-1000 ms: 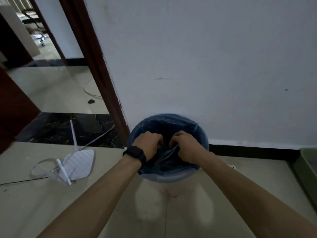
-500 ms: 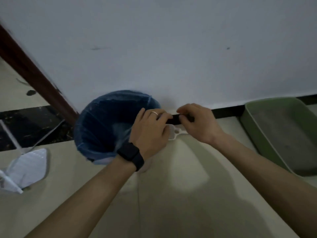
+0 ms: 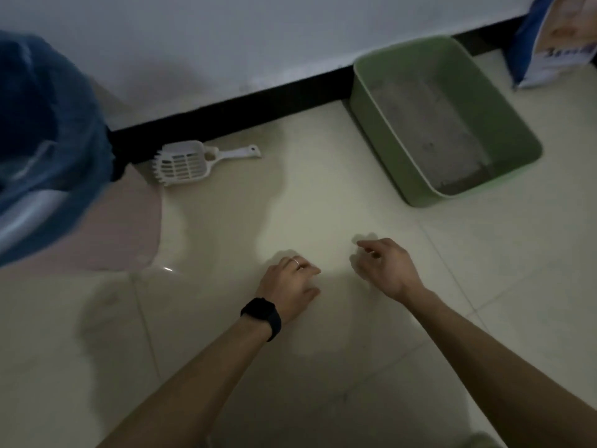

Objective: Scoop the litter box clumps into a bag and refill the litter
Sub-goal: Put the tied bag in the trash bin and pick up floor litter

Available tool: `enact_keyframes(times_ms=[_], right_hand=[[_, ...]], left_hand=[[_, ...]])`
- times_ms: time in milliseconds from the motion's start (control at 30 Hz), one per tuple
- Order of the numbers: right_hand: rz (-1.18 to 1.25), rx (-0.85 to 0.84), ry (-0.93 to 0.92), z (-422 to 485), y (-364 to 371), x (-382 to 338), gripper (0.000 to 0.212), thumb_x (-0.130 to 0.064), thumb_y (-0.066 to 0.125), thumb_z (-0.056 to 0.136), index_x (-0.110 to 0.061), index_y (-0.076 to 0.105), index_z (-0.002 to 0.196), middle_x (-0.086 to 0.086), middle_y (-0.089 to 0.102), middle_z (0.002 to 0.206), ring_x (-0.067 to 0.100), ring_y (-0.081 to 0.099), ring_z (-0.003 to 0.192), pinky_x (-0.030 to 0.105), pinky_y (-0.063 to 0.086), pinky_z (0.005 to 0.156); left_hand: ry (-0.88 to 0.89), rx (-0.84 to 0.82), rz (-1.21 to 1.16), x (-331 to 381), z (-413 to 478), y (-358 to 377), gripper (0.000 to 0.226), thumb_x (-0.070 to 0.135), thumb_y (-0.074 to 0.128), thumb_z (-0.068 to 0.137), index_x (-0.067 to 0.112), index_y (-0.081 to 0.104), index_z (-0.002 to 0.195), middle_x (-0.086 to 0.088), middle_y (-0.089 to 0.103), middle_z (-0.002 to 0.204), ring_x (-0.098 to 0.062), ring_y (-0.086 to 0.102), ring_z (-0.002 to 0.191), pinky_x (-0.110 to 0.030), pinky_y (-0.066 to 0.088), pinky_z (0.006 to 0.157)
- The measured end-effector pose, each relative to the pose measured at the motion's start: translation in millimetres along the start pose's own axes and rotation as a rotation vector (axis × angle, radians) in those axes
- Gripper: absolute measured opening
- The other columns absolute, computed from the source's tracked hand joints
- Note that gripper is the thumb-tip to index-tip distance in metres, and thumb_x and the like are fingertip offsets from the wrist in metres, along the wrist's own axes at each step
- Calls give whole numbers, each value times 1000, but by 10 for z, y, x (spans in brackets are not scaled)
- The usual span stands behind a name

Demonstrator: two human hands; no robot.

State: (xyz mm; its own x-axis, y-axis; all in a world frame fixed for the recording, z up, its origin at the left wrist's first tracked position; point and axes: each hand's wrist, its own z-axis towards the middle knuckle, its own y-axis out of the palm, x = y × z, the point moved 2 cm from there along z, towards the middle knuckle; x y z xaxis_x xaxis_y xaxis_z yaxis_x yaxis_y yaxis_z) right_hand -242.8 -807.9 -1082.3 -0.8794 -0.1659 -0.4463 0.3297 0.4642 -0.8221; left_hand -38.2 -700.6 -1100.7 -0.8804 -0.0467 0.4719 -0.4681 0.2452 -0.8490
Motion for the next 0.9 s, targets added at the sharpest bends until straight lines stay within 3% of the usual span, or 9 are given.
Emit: enact_keyframes(times_ms=[67,133,233,300,400,567,700,900], right_hand=[[19,15,-30,-42,93,74,39,-45,64,90,-31,65,126,0,61,122,19,58,109,33,45,101],[25,45,-62,-54,168,120,38,-45,66,89,-32,66,125,-2,60,123,18,54,113,29,42,103],[-1,115,-114,-55,240,165,35,-42,69,87,-28,71,120,-3,60,117,15,51,110,15,34,94],[-15,159,-173,-75,264,167,33,-37,73,86,-23,74,116,0,63,112,18,53,105,19,39,91],[14,257,-263,-120,304,168,27,-25,78,82,-16,78,107,4,66,104,24,57,95,31,49,86],[42,303,-257,-180,401,171,20,-29,75,87,-18,79,103,-1,66,99,18,52,92,26,46,79],[61,353,-232,-180,437,136,16,-26,75,87,-15,80,98,2,70,94,24,56,89,30,48,76],[5,441,-311,-157,506,137,12,-21,74,88,-12,80,92,5,70,91,26,59,82,32,50,71]], left_hand=[[34,51,-22,76,40,93,36,42,68,85,26,69,118,1,61,120,-23,51,113,-33,40,94],[76,126,-31,147,88,131,27,37,76,79,25,76,104,-2,66,108,-29,58,100,-37,47,86],[122,227,-65,193,144,142,14,32,85,72,28,80,84,0,70,94,-29,63,85,-35,51,70],[186,285,-65,206,154,172,13,28,88,68,28,80,77,2,70,87,-27,64,77,-30,50,63],[211,358,-88,215,136,237,13,24,89,67,27,80,75,1,71,85,-27,64,74,-31,49,61],[168,461,-124,185,114,352,5,27,84,74,26,80,76,2,71,88,-30,63,78,-33,47,66],[149,519,-106,192,146,430,6,30,83,77,26,79,76,5,69,86,-28,60,80,-33,45,67],[245,557,113,282,179,504,18,25,69,90,17,70,75,-1,68,85,-26,59,73,-35,42,60]])
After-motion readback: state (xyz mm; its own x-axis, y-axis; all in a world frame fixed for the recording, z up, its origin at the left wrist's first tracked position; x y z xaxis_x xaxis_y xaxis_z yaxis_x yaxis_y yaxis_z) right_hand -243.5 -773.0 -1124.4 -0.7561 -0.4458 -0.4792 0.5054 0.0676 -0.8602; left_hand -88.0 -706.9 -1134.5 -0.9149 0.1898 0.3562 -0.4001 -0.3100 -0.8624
